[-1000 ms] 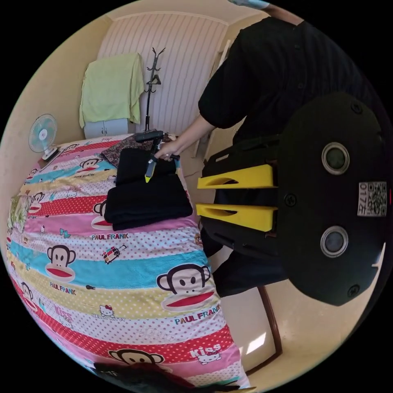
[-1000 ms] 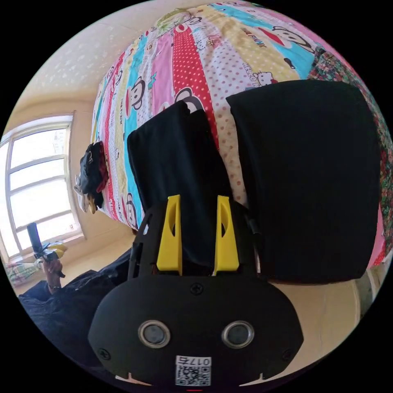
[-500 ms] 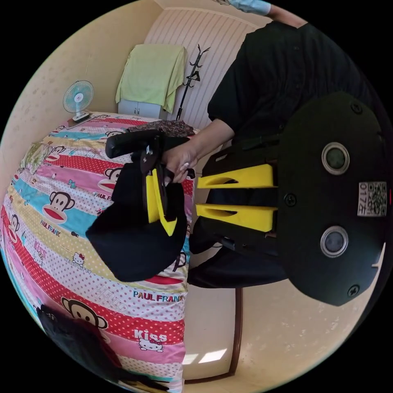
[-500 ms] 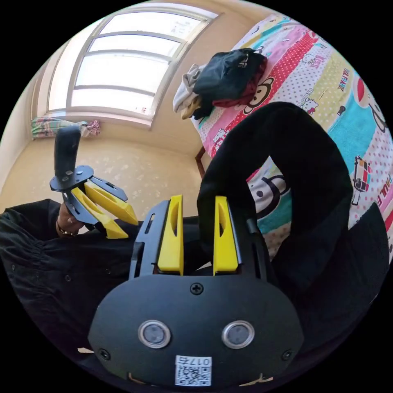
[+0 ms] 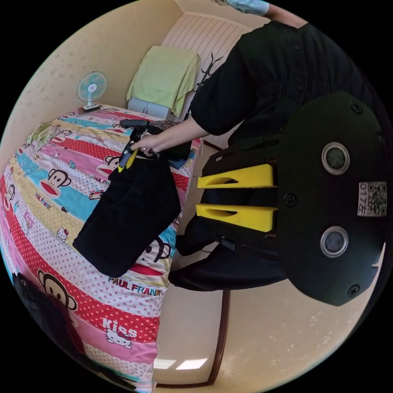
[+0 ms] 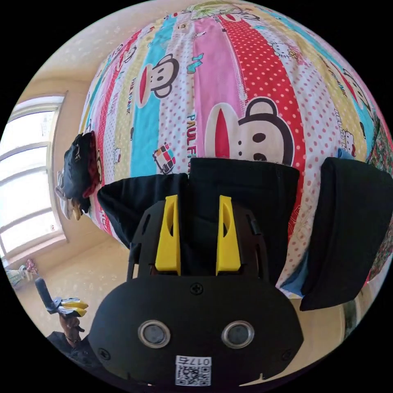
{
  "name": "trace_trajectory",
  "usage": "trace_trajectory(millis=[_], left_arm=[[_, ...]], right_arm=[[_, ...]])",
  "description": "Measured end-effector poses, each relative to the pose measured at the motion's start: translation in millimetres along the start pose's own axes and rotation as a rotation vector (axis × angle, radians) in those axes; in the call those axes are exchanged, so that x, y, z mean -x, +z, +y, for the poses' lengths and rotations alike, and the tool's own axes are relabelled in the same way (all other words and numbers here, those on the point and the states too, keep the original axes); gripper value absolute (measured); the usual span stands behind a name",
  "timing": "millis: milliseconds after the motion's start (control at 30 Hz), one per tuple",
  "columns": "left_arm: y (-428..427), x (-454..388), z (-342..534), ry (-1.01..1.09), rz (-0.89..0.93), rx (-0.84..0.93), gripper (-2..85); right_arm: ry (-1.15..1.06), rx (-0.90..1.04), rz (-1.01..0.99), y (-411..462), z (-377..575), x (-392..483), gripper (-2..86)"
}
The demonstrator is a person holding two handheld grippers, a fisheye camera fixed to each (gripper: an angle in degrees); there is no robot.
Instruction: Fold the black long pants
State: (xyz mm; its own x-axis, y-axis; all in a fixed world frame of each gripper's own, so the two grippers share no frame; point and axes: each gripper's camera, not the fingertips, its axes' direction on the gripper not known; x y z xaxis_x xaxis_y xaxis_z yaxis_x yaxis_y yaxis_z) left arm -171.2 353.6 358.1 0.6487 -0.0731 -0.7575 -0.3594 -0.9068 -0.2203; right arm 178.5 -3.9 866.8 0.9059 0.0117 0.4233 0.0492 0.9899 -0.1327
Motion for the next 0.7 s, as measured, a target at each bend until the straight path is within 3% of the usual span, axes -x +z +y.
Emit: trace_trajectory(millis=[67,133,300,400,500,567,700], left_arm=[[1.7,-0.2,-1.6,0.005,-0.002,0.007,6.5],[0.4,1.7,-1.5,0.001,0.000,0.003,6.5],[-9.6,13.4,-2.1,-0.013,0.037,-0.035,6.5],[-15.8,20.6,-1.5,-0.015,0.088,-0.070,6.6],[-18.0,27.8,4.0,-0.018,0.090,-0.101,6.5],[-10.5,38.0,6.2,-0.032,0.103,-0.094,6.5],[8.9,53.3,7.9,-0.065,0.179,-0.083,6.5]], right_arm=[[0.035,0.033,0.258,26.8,-9.2,21.0,11.8],[-0.008,0.032,0.366,33.8,-7.0,38.4,11.3],[-0.325,0.153,0.641,42.8,15.5,66.7,5.6],[-0.276,0.091,0.605,3.5,42.7,41.1,3.2],[-0.226,-0.037,0.701,-47.3,92.8,15.6,2.7],[-0.076,-0.064,0.708,-69.2,131.9,-28.3,3.1],[0.342,-0.069,0.366,-67.4,183.7,-126.7,5.8]])
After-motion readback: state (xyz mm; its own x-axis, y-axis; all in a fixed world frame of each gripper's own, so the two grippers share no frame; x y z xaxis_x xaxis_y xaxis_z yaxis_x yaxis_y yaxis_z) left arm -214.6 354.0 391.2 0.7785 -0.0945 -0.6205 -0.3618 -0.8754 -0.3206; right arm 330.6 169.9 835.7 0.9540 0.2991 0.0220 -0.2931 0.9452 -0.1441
